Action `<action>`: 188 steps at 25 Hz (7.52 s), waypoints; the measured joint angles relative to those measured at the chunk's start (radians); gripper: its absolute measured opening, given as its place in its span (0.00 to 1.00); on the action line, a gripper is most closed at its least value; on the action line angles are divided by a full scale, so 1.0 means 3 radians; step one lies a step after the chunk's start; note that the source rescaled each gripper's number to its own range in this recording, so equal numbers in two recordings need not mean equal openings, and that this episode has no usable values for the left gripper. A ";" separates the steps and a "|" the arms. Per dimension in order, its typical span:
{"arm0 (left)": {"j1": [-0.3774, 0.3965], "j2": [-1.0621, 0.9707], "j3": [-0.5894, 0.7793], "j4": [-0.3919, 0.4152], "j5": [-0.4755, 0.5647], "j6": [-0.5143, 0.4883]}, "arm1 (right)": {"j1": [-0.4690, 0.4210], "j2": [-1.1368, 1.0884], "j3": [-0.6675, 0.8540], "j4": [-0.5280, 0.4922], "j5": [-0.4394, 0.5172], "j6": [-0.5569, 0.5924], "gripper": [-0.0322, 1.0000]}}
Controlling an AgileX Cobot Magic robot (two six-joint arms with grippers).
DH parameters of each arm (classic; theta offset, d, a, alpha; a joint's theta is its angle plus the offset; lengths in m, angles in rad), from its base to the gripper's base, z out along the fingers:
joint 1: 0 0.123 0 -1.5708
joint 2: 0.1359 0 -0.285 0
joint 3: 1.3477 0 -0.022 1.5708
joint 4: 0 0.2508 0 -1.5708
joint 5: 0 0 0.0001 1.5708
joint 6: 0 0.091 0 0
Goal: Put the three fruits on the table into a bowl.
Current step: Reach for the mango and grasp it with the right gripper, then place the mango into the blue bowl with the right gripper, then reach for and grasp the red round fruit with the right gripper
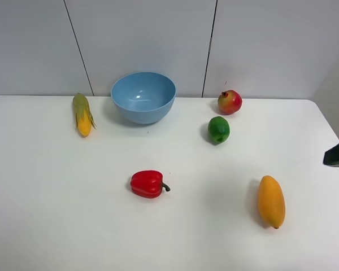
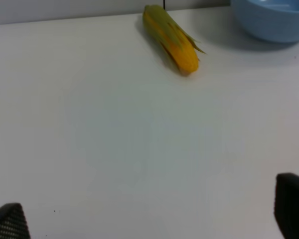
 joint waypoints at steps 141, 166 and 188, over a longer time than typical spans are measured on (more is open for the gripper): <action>0.0000 0.0000 0.0000 0.0000 0.0000 0.0001 | 0.1094 0.4247 -0.4203 -0.0525 0.0235 -0.0629 1.00; 0.0000 0.0000 0.0000 0.0000 0.0000 -0.0002 | 0.0361 0.4017 -0.2468 -0.0423 -0.1808 -0.0574 1.00; 0.0000 0.0000 0.0000 0.0000 0.0000 0.0001 | 0.0216 0.4348 -0.2468 -0.0297 -0.2372 -0.0900 1.00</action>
